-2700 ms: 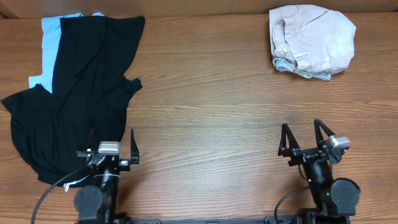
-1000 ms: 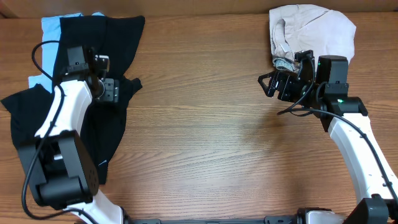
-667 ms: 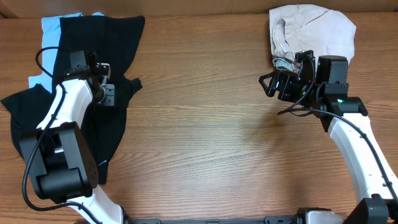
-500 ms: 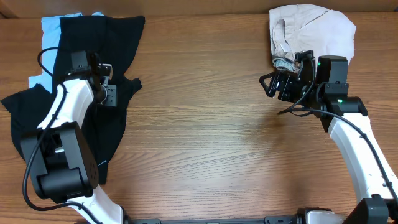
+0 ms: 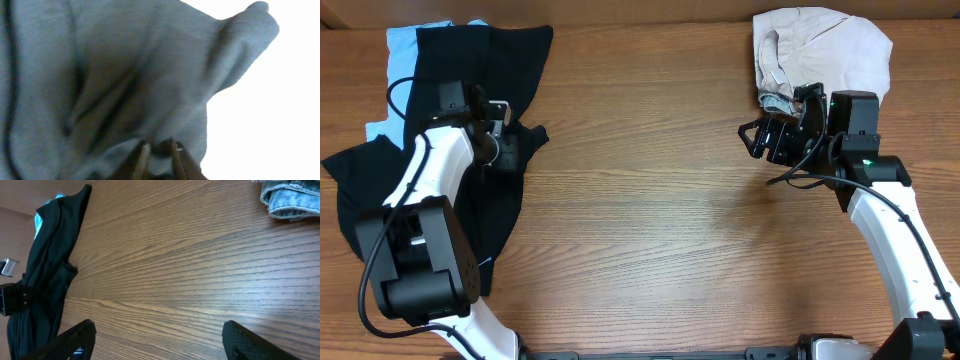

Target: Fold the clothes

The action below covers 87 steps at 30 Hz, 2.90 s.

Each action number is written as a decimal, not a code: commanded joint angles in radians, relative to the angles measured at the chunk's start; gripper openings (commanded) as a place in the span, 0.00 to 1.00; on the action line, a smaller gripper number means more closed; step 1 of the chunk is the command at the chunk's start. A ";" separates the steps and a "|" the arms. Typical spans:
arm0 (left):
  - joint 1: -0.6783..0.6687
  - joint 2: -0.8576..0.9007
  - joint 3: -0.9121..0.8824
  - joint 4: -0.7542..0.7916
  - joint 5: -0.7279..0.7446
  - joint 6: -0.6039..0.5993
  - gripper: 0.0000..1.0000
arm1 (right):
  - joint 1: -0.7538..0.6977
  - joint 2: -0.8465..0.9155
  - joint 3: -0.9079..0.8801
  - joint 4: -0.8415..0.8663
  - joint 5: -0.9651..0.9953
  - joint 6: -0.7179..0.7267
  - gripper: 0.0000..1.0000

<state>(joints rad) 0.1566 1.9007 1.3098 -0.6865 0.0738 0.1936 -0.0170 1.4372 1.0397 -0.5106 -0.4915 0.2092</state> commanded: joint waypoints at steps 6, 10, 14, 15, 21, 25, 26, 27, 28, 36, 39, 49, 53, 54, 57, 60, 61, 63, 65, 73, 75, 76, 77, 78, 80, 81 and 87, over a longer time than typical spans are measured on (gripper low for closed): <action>-0.072 0.021 0.021 0.044 0.050 0.010 0.50 | 0.002 0.003 0.026 0.000 0.005 0.001 0.85; -0.086 0.059 0.021 0.059 0.043 0.009 0.47 | 0.002 0.003 0.026 -0.007 0.005 0.001 0.85; -0.086 0.091 0.021 0.060 0.011 0.005 0.37 | 0.002 0.003 0.026 -0.015 0.013 0.001 0.85; -0.086 0.096 0.021 0.060 -0.002 0.001 0.35 | 0.002 0.003 0.026 -0.017 0.017 0.001 0.85; -0.086 0.097 0.021 0.066 -0.088 -0.042 0.27 | 0.002 0.003 0.026 -0.019 0.020 0.001 0.85; -0.086 0.097 0.021 0.068 -0.116 -0.045 0.22 | 0.002 0.003 0.026 -0.019 0.020 0.001 0.85; -0.086 0.098 0.021 0.068 -0.116 -0.045 0.21 | 0.002 0.003 0.026 -0.019 0.020 0.001 0.85; -0.086 0.100 0.021 0.068 -0.116 -0.044 0.20 | 0.002 0.003 0.026 -0.019 0.020 0.001 0.85; -0.086 0.101 0.021 0.068 -0.115 -0.044 0.18 | 0.002 0.003 0.026 -0.019 0.020 0.001 0.85; -0.098 0.109 0.022 0.056 -0.098 -0.045 0.04 | 0.002 0.003 0.026 -0.022 0.020 0.001 0.84; -0.109 0.105 0.044 0.034 -0.080 -0.045 0.04 | 0.002 0.003 0.026 -0.021 0.020 0.001 0.85; -0.168 0.090 0.389 -0.293 0.001 -0.044 0.04 | 0.002 0.003 0.026 -0.022 0.020 0.001 0.85; -0.183 0.095 0.397 -0.262 -0.056 -0.044 0.06 | 0.002 0.003 0.026 -0.031 0.020 0.001 0.85; -0.183 0.097 0.394 -0.251 -0.059 -0.044 0.15 | 0.002 0.003 0.026 -0.032 0.020 0.001 0.85; -0.183 0.122 0.393 -0.204 -0.059 -0.041 0.52 | 0.002 0.003 0.026 -0.034 0.020 0.001 0.85; -0.183 0.161 0.393 -0.162 -0.058 -0.039 0.73 | 0.002 0.003 0.026 -0.035 0.020 0.001 0.85; -0.183 0.174 0.393 -0.150 -0.058 -0.037 0.79 | 0.002 0.003 0.026 -0.036 0.020 0.001 0.85; -0.183 0.209 0.393 -0.121 -0.058 -0.016 0.84 | 0.002 0.003 0.026 -0.037 0.020 0.001 0.85; -0.183 0.241 0.393 -0.106 -0.057 0.010 0.85 | 0.002 0.003 0.026 -0.037 0.020 0.001 0.85; -0.183 0.322 0.393 -0.125 -0.055 0.019 0.67 | 0.002 0.003 0.026 -0.037 0.031 0.001 0.85; -0.183 0.322 0.393 -0.129 -0.055 0.016 0.50 | 0.002 0.003 0.026 -0.037 0.039 0.001 0.85; -0.183 0.322 0.393 -0.129 -0.055 0.016 0.37 | 0.002 0.003 0.026 -0.037 0.043 0.001 0.85; -0.183 0.321 0.395 -0.131 -0.055 0.016 0.21 | 0.002 0.003 0.026 -0.037 0.046 0.001 0.85; -0.183 0.321 0.397 -0.134 -0.055 0.016 0.14 | 0.002 0.003 0.026 -0.037 0.046 0.001 0.85; -0.183 0.320 0.414 -0.156 -0.055 0.007 0.04 | 0.002 0.003 0.026 -0.037 0.046 0.001 0.85; -0.184 0.320 0.430 -0.176 -0.055 0.003 0.04 | 0.002 0.003 0.026 -0.037 0.046 0.001 0.85; -0.200 0.320 0.650 -0.391 -0.041 0.000 0.04 | 0.002 0.003 0.026 -0.036 0.045 0.001 0.84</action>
<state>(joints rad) -0.0269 2.2234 1.8362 -1.0359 0.0223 0.2050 -0.0174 1.4372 1.0397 -0.5503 -0.4553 0.2089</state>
